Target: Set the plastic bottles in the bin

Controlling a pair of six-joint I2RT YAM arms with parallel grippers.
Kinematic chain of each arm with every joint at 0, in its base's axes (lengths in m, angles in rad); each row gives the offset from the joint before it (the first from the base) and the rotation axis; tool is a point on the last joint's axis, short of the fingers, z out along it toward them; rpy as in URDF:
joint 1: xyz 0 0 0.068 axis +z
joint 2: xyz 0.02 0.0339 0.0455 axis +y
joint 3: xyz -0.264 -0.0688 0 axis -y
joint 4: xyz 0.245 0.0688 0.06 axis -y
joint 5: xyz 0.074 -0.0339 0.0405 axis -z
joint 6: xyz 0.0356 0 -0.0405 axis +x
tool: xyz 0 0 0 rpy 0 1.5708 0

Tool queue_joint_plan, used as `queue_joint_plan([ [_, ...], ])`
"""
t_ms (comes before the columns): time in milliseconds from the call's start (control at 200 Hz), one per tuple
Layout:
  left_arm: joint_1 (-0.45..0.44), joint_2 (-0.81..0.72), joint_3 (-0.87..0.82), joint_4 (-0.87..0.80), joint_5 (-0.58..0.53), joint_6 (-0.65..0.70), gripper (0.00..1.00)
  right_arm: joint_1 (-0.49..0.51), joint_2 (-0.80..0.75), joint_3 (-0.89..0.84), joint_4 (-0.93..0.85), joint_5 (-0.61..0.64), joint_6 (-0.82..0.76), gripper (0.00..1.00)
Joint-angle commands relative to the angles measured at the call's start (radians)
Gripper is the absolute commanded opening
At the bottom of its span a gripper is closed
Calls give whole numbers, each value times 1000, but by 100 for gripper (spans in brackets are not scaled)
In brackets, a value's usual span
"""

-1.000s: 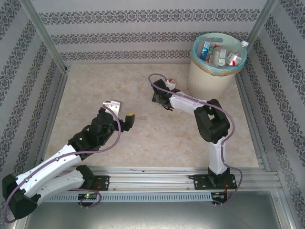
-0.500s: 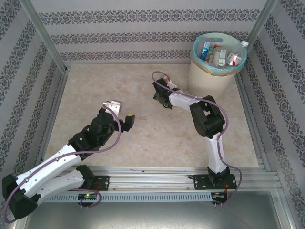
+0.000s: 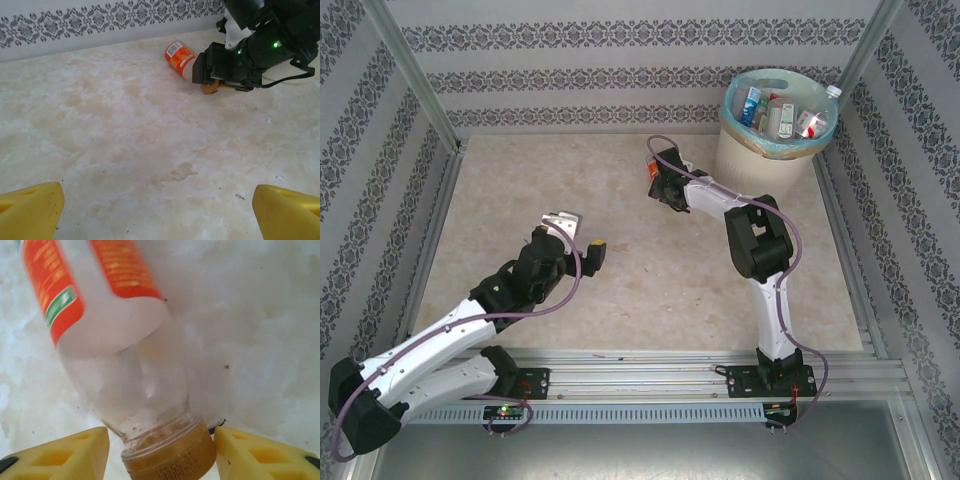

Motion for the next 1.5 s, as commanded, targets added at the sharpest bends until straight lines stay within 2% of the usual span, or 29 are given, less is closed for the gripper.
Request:
queue_joint_plan([
  [0,11,22,-5,34,13,-24,97,-2,21,32,-36,-54,-72,53],
  [80,11,30,1,34,15,-22,97,-1,22,31,-30,-72,-89,52],
  [165,11,29,-2,43,15,-15,97,-1,34,47,-37,-81,-103,60],
  [250,12,34,-3,57,15,-5,97,-4,50,74,-49,-107,-116,61],
  [580,11,34,40,20,8,19,97,5,55,113,-59,-177,-150,39],
  [674,12,23,41,20,4,22,97,16,7,91,-60,-175,-173,33],
  [899,12,16,61,10,-1,31,97,49,-137,8,-57,-173,-216,27],
  [1209,12,-11,81,2,-22,45,97,104,-368,-68,-104,-228,-267,23],
  [1499,11,-84,73,-24,-59,25,97,95,-585,-104,-184,-311,-281,22],
])
